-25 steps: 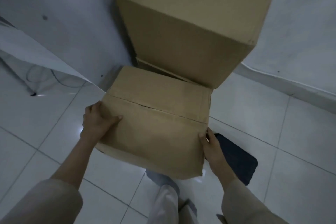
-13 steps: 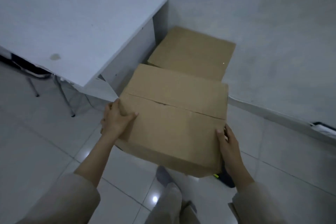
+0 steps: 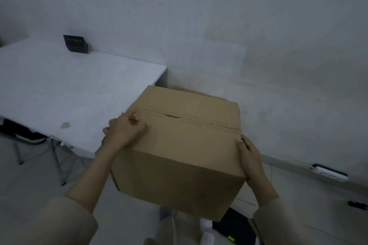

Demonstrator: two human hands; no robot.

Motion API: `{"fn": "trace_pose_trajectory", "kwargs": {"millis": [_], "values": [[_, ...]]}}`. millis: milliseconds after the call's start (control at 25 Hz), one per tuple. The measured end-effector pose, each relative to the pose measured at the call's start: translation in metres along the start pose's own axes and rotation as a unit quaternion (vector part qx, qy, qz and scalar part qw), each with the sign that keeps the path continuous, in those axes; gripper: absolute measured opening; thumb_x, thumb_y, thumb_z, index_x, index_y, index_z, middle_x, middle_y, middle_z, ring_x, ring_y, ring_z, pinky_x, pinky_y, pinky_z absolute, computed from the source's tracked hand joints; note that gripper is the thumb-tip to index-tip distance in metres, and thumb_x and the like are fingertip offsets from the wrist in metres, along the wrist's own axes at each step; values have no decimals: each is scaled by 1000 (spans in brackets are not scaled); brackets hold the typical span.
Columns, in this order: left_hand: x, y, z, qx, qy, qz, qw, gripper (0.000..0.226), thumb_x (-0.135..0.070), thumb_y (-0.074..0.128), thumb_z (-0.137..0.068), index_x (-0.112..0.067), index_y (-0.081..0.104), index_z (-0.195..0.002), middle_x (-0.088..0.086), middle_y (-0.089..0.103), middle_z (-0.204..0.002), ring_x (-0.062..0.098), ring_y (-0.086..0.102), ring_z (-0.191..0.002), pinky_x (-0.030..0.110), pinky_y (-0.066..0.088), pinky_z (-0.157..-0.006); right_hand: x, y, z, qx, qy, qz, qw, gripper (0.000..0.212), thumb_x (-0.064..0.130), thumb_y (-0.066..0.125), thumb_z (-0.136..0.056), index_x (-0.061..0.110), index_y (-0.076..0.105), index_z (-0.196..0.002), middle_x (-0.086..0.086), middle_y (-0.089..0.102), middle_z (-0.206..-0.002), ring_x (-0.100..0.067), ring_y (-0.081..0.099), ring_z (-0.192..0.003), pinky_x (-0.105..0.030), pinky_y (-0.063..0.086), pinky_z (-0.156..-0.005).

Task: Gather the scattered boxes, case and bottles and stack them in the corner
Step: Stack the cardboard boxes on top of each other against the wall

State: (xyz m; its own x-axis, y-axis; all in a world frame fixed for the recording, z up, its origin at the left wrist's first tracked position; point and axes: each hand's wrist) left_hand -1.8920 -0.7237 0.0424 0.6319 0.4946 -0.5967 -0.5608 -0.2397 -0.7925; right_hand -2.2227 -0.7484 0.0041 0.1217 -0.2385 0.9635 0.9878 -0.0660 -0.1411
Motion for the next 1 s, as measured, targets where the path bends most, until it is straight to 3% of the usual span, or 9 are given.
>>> {"fn": "trace_pose_trajectory", "kwargs": {"millis": [200,320,400,480,560,640,720,840,1000], "values": [[-40,-31,-69,38,53,43,997,50,-47,67,-70,-36,60,-118,-11,65,-102,23,56,-110,47,34,-105,55,12,-57,5,32,0,999,37,25,45,-94,16,53,-129,0,53,-107,-10,53,-81,-23,42,-59],[-72,-51,-115,35,78,58,995,34,-37,66,-77,-34,64,-111,-16,61,-88,11,56,-93,30,37,-88,97,20,-92,-1,37,-14,999,28,23,47,-92,18,59,-117,6,59,-88,-8,54,-75,-24,41,-56],[-89,-58,-140,31,104,37,993,31,-42,65,-75,-38,65,-106,-14,62,-90,16,57,-99,38,37,-96,120,25,-112,-18,17,-18,1000,25,22,48,-91,20,60,-113,10,58,-81,-8,56,-74,-25,42,-56],[-104,-62,-165,30,125,58,990,37,-53,62,-64,-42,65,-99,-12,65,-94,22,57,-108,45,36,-104,138,30,-134,-36,-13,-24,999,30,22,49,-90,19,60,-118,7,60,-88,-6,56,-76,-23,43,-58],[-113,-57,-187,41,144,66,986,49,-59,63,-59,-40,65,-104,-10,64,-101,22,55,-112,42,35,-106,149,37,-155,-42,-35,-27,998,34,21,48,-91,19,57,-124,1,59,-101,-4,56,-80,-22,44,-61],[-114,-40,-207,58,171,66,981,51,-53,71,-66,-34,63,-113,-5,60,-110,22,52,-117,31,34,-101,146,45,-174,-37,-51,-10,998,32,15,45,-91,24,57,-119,0,57,-108,-2,56,-82,-21,46,-65],[-104,-14,-219,93,187,48,977,56,-46,75,-69,-32,59,-121,-1,55,-128,23,46,-126,36,31,-106,128,52,-190,-34,-55,33,997,33,7,41,-91,20,55,-118,-4,56,-122,-10,58,-95,-28,50,-80],[-85,21,-230,161,221,-40,961,77,-59,74,-60,-38,49,-130,-4,38,-142,24,24,-138,43,17,-114,91,55,-203,-37,-16,109,993,55,7,42,-94,13,25,-146,-7,31,-152,-25,35,-135,-44,30,-113],[-86,33,-250,201,283,-176,921,120,-85,53,-33,-44,22,-142,-10,13,-147,31,0,-140,47,2,-112,78,53,-219,-45,-1,95,994,60,14,43,-96,13,14,-148,-7,20,-156,-25,26,-140,-42,23,-116]]}}
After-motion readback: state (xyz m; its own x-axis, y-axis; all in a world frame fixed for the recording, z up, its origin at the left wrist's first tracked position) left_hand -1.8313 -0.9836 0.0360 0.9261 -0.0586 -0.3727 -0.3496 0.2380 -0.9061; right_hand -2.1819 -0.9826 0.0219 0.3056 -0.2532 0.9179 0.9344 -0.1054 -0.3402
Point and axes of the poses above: each hand's wrist, its own z-axis away from the middle knuckle, its own y-axis out of the palm, x = y × z
